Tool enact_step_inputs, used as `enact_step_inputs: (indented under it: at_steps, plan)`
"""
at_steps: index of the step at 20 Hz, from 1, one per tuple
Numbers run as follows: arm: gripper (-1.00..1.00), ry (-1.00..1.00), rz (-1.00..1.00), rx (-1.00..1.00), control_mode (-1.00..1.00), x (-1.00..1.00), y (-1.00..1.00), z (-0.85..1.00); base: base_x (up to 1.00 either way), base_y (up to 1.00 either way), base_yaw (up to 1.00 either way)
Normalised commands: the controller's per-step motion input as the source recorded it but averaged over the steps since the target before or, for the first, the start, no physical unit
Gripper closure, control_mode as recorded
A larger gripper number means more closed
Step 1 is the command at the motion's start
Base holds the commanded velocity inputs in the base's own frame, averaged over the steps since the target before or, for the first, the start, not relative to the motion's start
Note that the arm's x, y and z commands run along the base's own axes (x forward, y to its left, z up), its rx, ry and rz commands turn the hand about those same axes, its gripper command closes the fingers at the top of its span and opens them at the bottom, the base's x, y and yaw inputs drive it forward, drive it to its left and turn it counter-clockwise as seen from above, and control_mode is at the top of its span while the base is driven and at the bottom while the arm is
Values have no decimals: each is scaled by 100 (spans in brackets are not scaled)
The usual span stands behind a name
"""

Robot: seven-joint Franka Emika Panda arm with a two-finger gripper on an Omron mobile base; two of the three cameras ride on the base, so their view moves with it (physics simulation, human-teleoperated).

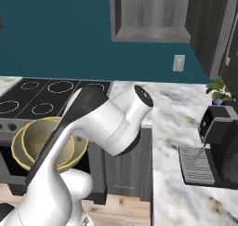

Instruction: Pick up the bowls on the counter and stack them on top of one another in the open cabinet. Place the smaller bowl on top of the larger bowl.

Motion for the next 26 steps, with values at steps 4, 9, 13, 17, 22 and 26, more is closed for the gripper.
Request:
enact_step_inputs:
  at_steps: [4,9,13,17,22,26]
  plan:
    - [100,0,0,0,100,0,0,0,51,31,0]
    - [100,0,0,0,100,0,0,0,74,38,0]
    - [100,0,0,0,100,0,0,0,68,26,0]
    - [100,0,0,0,100,0,0,0,59,15,2]
    - [100,0,0,0,100,0,0,0,14,4,0]
    - [100,0,0,0,100,0,0,0,41,-21,2]
